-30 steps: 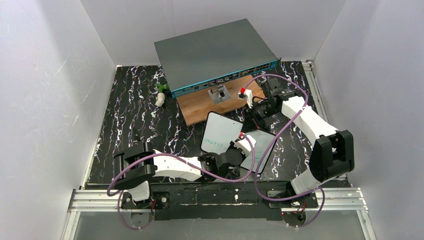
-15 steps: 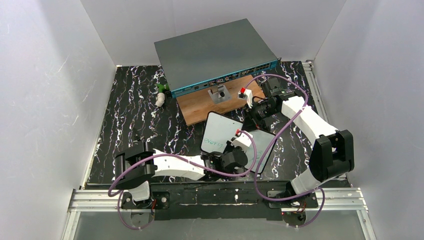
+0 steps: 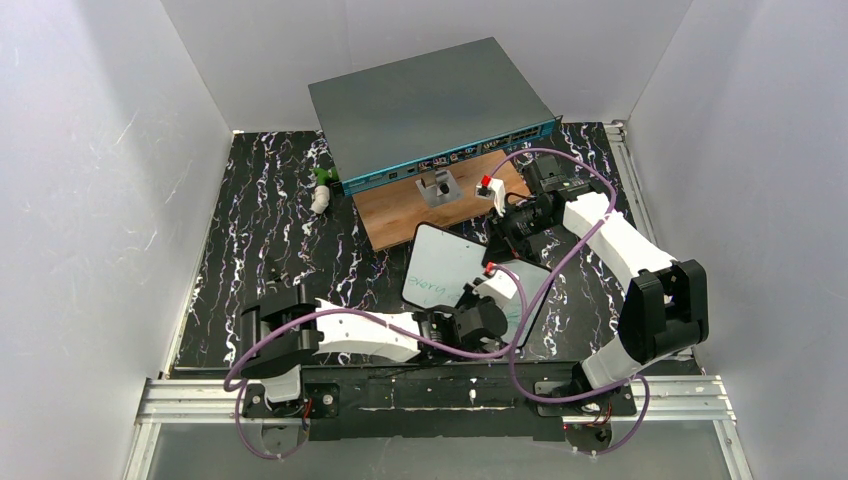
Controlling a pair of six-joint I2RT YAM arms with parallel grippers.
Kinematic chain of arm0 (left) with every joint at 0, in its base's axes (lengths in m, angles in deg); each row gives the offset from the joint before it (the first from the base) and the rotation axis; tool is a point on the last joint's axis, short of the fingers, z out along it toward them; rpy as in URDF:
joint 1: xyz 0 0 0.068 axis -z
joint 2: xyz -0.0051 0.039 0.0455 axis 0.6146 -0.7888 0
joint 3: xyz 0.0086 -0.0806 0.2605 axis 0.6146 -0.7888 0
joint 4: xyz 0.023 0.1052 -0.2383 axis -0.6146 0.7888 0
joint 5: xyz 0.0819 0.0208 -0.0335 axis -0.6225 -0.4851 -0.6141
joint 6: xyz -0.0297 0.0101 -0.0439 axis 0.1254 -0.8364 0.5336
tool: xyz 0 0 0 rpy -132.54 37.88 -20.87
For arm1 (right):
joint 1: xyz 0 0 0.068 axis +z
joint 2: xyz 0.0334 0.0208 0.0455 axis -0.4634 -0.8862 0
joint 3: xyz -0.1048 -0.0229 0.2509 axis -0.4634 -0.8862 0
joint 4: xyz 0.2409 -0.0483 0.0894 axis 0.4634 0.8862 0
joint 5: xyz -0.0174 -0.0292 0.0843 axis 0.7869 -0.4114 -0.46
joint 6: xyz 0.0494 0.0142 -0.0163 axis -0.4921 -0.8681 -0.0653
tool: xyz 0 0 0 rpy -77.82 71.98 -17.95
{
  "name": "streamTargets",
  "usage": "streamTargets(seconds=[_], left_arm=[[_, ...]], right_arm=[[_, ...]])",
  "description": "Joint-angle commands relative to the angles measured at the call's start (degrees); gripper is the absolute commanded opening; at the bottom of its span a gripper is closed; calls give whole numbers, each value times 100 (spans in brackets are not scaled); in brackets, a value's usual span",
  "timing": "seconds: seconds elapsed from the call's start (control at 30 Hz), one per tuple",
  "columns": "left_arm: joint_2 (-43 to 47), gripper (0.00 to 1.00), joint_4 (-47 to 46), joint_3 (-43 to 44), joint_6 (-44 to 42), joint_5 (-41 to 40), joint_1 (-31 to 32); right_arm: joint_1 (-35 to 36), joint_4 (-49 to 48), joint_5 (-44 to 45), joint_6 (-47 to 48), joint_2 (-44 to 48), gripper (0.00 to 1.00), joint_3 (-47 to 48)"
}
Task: Erase the whiteboard
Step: Erase the whiteboard at the center of the board.
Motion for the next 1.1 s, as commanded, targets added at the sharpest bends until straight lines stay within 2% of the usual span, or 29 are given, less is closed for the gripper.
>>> streamTargets(seconds=[0.0, 0.27, 0.67, 0.83, 1.07], left_arm=[[-240, 0, -237, 379, -117, 232, 89], [-240, 0, 11, 219, 108, -323, 11], [455, 0, -111, -515, 505, -220, -324], [292, 0, -519, -365, 261, 174, -198], [-265, 0, -537, 234, -151, 150, 135]], right_arm=[[118, 122, 85, 302, 5, 1, 14], [118, 122, 97, 322, -1, 1, 12], [117, 113, 120, 320, -12, 1, 0], [117, 108, 130, 320, -10, 1, 4], [118, 113, 133, 320, 0, 1, 4]])
